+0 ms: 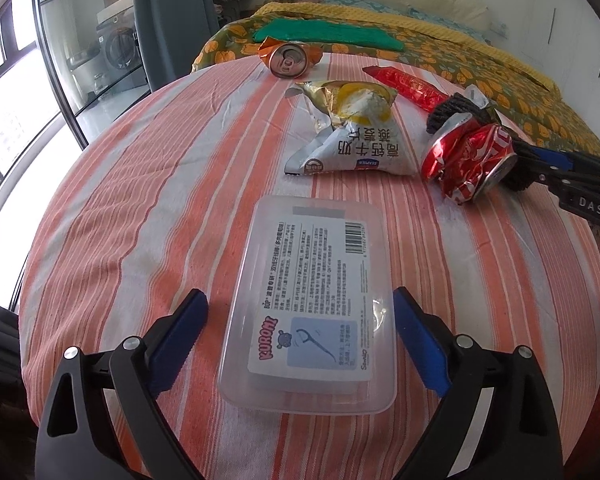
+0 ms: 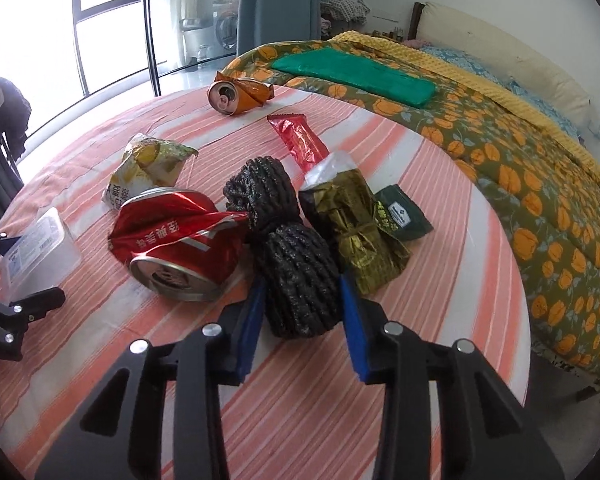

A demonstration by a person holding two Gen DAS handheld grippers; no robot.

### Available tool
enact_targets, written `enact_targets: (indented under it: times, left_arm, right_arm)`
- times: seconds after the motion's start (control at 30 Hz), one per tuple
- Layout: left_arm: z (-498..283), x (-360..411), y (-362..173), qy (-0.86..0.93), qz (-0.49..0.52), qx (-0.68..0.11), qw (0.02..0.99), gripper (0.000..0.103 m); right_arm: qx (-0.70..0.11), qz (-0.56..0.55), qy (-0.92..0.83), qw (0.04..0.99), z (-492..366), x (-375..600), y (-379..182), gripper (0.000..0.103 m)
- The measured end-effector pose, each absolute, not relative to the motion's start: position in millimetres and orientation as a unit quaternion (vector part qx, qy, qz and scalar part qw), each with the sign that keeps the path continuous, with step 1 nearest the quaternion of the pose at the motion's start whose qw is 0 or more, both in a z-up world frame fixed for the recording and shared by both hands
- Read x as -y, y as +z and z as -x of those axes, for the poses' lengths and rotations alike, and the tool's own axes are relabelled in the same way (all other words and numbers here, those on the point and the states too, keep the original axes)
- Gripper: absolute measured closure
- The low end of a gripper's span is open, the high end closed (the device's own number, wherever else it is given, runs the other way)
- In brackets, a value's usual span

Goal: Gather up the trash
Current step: 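Grasp the black rope bundle with the right tool while the left tool holds the box, then carry the plastic box and rope bundle over the blue wastebasket with both tools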

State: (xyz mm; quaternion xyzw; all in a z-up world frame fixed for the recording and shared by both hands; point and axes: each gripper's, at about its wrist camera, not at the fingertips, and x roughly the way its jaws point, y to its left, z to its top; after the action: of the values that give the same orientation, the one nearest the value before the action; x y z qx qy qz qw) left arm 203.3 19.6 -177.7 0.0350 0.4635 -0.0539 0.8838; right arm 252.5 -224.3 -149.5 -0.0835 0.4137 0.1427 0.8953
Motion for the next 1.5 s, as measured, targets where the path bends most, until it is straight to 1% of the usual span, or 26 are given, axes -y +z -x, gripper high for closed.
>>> enact_targets:
  times: [0.17,0.27,0.47,0.53,0.57,0.6,0.63,0.73,0.87,0.97,1.1,1.17,1.2,1.33,1.4,1.47,1.5]
  left_arm:
    - [-202.1,-18.5,-177.3,-0.052,-0.038,-0.462,0.884,0.012]
    - [-200.2,-17.6,-177.5,-0.050,-0.040,-0.461,0.885,0.012]
    - [-193.3,-16.6,-176.5,-0.053,-0.042,-0.464,0.883,0.012]
    - [-188.7,-17.1,-175.6,-0.058,-0.043,-0.466,0.882,0.012]
    - [-186.7,-18.1,-175.1,-0.061,-0.041,-0.467,0.881,0.012]
    - [-184.2,-19.6,-174.5,-0.064,-0.038,-0.469,0.880,0.012]
    - [-181.9,-21.0,-173.7,-0.068,-0.036,-0.469,0.880,0.012]
    - [-174.7,-28.4,-167.1,-0.079,-0.023,-0.467,0.880,0.012]
    - [-168.2,-42.6,-155.6,-0.098,0.004,-0.456,0.885,0.012]
    - [-169.1,-45.7,-151.4,-0.113,0.019,-0.448,0.887,0.011]
    - [-180.1,-31.5,-155.5,-0.116,0.000,-0.448,0.887,0.011]
    - [-187.3,-22.8,-158.7,-0.109,-0.019,-0.446,0.888,0.011]
    - [-191.0,-19.6,-160.5,-0.102,-0.028,-0.445,0.889,0.011]
    - [-199.1,-19.4,-163.3,-0.088,-0.033,-0.445,0.891,0.011]
    - [-202.2,-20.3,-164.7,-0.086,-0.033,-0.447,0.890,0.011]
    - [-203.1,-21.7,-166.0,-0.082,-0.036,-0.449,0.889,0.012]
    - [-203.4,-23.0,-166.6,-0.081,-0.036,-0.451,0.888,0.013]
  right_arm:
    - [-0.436,-0.004,0.125,0.891,-208.0,256.8,-133.4,0.067]
    - [-0.457,-0.048,0.104,0.882,-178.4,276.1,-136.6,0.067]
    - [-0.479,-0.051,0.115,0.869,-138.0,269.6,-146.7,0.066]
    - [-0.481,-0.068,0.134,0.864,-133.3,268.7,-145.6,0.059]
    - [-0.483,-0.080,0.145,0.860,-131.8,269.5,-145.7,0.046]
    - [-0.486,-0.088,0.151,0.856,-130.2,270.5,-145.8,0.041]
    - [-0.483,-0.091,0.152,0.857,-128.7,272.4,-145.0,0.038]
    - [-0.477,-0.082,0.147,0.863,-127.2,277.9,-141.7,0.037]
    - [-0.451,-0.068,0.130,0.880,-127.3,287.7,-129.5,0.030]
    - [-0.442,-0.059,0.125,0.887,-130.4,291.8,-122.8,0.028]
    - [-0.441,-0.047,0.135,0.886,-140.1,285.5,-118.5,0.026]
    - [-0.452,-0.022,0.143,0.880,-149.1,274.2,-120.1,0.020]
    - [-0.459,-0.004,0.143,0.877,-153.3,268.3,-122.5,0.020]
    - [-0.464,0.047,0.127,0.875,-166.2,254.5,-134.0,0.020]
    - [-0.472,0.053,0.128,0.871,-172.6,251.3,-140.5,0.022]
    - [-0.480,0.055,0.127,0.866,-177.3,249.6,-146.1,0.037]
    - [-0.487,0.054,0.130,0.862,-180.2,249.4,-150.3,0.047]
